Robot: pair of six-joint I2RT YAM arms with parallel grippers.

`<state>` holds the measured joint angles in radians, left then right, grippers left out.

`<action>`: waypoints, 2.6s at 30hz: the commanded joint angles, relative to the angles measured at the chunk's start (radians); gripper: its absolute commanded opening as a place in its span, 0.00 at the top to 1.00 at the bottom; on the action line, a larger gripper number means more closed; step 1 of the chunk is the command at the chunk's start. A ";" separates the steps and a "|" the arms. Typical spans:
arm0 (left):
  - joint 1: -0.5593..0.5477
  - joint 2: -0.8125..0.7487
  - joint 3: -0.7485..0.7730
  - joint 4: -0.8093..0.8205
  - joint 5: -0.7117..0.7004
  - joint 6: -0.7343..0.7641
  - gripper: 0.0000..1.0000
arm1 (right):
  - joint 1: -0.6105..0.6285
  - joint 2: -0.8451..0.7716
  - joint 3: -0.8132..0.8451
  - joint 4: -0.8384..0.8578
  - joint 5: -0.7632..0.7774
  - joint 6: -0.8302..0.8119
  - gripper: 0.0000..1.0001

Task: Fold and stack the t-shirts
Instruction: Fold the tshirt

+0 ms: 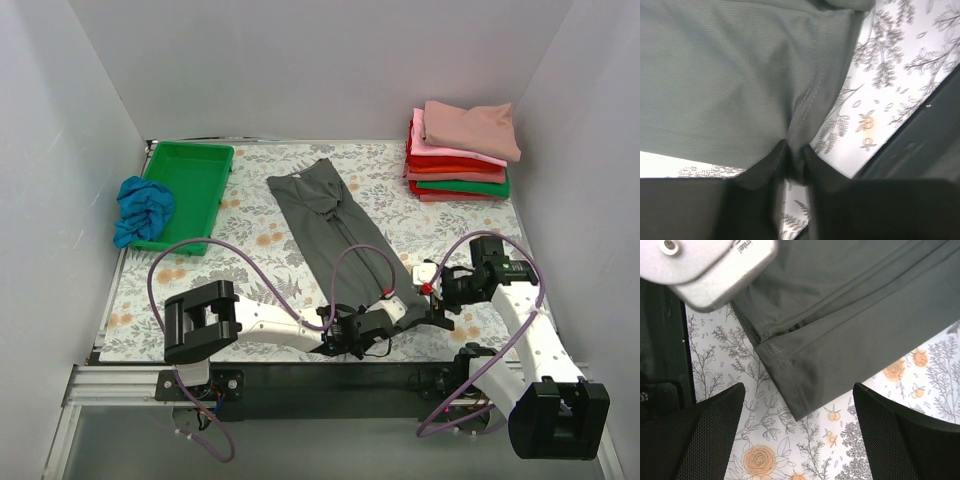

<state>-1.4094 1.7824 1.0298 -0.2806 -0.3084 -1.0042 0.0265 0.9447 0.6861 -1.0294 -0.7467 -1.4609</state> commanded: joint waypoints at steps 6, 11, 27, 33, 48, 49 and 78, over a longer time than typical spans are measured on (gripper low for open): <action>-0.013 -0.046 -0.099 -0.045 -0.072 -0.037 1.00 | -0.004 0.049 -0.082 -0.075 -0.003 -0.211 0.07; -0.013 -0.101 -0.157 -0.043 -0.075 -0.053 1.00 | 0.001 0.078 -0.148 -0.089 0.043 -0.416 0.07; -0.013 -0.167 -0.195 -0.017 -0.026 -0.070 1.00 | 0.257 0.097 -0.180 0.162 0.133 -0.205 0.19; -0.013 -0.190 -0.215 -0.008 -0.001 -0.076 1.00 | 0.314 0.134 -0.209 0.259 0.174 -0.158 0.32; -0.013 -0.271 -0.323 0.066 0.092 -0.119 1.00 | 0.403 0.065 -0.316 0.358 0.216 -0.107 0.97; -0.013 -0.282 -0.326 0.066 0.095 -0.119 1.00 | 0.406 0.059 -0.301 0.320 0.207 -0.089 0.96; 0.878 -0.244 -0.078 0.149 0.425 0.271 1.00 | 0.429 1.132 1.136 0.169 0.262 0.500 0.99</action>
<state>-0.5858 1.4864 0.8749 -0.1558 0.0479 -0.8001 0.4538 2.0148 1.7214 -0.8444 -0.5175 -1.0672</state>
